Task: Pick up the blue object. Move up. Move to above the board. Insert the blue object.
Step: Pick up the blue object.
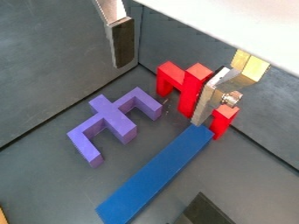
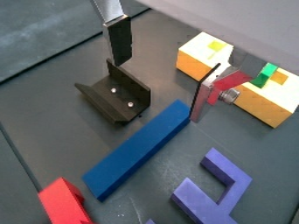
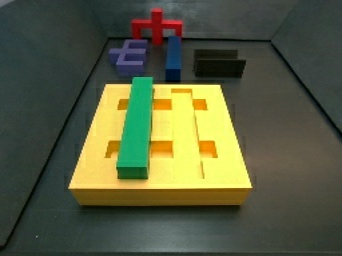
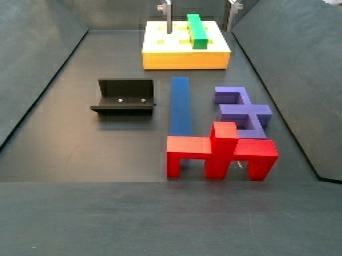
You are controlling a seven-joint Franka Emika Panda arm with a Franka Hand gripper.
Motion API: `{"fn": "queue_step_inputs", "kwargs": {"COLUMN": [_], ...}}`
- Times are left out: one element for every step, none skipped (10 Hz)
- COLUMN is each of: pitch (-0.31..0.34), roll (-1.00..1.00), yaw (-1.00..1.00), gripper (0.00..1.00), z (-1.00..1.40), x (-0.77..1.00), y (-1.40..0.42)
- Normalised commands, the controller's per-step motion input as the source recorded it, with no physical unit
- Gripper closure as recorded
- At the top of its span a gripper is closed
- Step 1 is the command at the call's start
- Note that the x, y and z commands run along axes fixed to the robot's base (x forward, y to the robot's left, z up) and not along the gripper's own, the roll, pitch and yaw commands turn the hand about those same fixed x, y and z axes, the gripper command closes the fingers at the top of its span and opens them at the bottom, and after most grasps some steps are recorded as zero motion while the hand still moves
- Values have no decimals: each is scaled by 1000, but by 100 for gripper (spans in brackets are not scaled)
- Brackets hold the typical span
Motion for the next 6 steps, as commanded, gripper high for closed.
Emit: {"fn": "queue_step_inputs", "kwargs": {"pitch": [-6, 0, 0, 0, 0, -57], "roll": [0, -124, -107, -87, -109, -101], "yaw": [0, -14, -20, -23, -26, 0], "gripper": [0, 0, 0, 0, 0, 0], "z": [-126, -317, -340, -529, -717, -840], "x": [0, 0, 77, 220, 183, 103], "y": [0, 34, 0, 0, 0, 0]}}
